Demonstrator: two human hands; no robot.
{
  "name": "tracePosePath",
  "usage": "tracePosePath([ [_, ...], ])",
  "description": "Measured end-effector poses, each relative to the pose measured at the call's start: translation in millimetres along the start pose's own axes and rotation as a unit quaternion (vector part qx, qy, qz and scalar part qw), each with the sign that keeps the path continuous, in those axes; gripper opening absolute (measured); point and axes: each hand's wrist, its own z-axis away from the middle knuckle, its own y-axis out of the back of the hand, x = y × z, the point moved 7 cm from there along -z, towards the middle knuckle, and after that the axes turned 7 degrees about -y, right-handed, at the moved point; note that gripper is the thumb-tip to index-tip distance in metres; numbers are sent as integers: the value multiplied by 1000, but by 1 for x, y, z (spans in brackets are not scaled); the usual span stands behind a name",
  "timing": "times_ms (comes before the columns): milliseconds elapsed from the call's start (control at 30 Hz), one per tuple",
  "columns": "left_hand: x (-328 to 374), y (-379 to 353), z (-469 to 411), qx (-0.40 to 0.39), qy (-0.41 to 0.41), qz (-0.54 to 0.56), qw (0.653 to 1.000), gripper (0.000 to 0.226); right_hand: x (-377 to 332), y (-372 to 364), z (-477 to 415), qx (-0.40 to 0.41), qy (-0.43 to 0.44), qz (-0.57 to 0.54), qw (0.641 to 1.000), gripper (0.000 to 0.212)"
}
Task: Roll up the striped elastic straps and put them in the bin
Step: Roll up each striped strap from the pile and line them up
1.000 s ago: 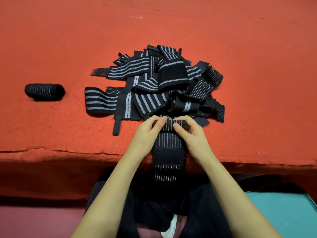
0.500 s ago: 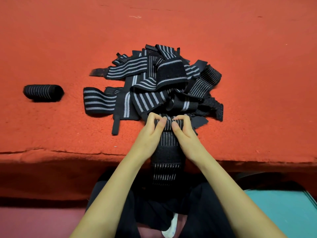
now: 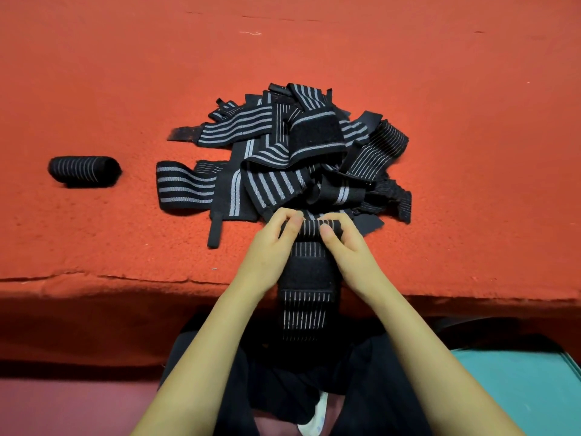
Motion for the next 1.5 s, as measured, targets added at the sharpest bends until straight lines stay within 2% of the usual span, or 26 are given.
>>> tracePosePath([
  [67,-1,-1,0,-8,9,-26,1000,19,1,1,0,3,6,-15,1000,15],
  [267,6,1,4,-17,-38,-15,999,11,5,2,-1,13,-12,-33,999,22],
  [333,10,-1,5,-25,-46,-21,998,14,6,2,-2,16,-15,-13,1000,16],
  [400,10,-2,5,-27,-38,-22,999,13,8,3,-1,15,-15,4,1000,7],
  [567,4,-2,-2,-25,-2,-42,999,11,2,3,1,1,21,35,999,16],
  [767,8,1,2,-2,-66,-29,997,12,6,0,0,0,-21,-31,999,23],
  [833,11,2,3,3,-82,-38,996,16,6,1,-1,7,-25,-21,999,22],
  [967,10,2,2,-7,-56,-12,998,11,3,2,-1,-4,-1,-30,1000,11],
  [1133,1,-2,-1,-22,-1,-4,1000,12,-2,2,1,-5,26,-7,1000,16],
  [1367,6,-4,6,-29,-38,3,999,12,7,-3,-3,2,-33,-10,999,30],
  [1500,2,-1,2,-21,-10,45,999,15,6,-1,-1,-1,-19,-46,999,17],
])
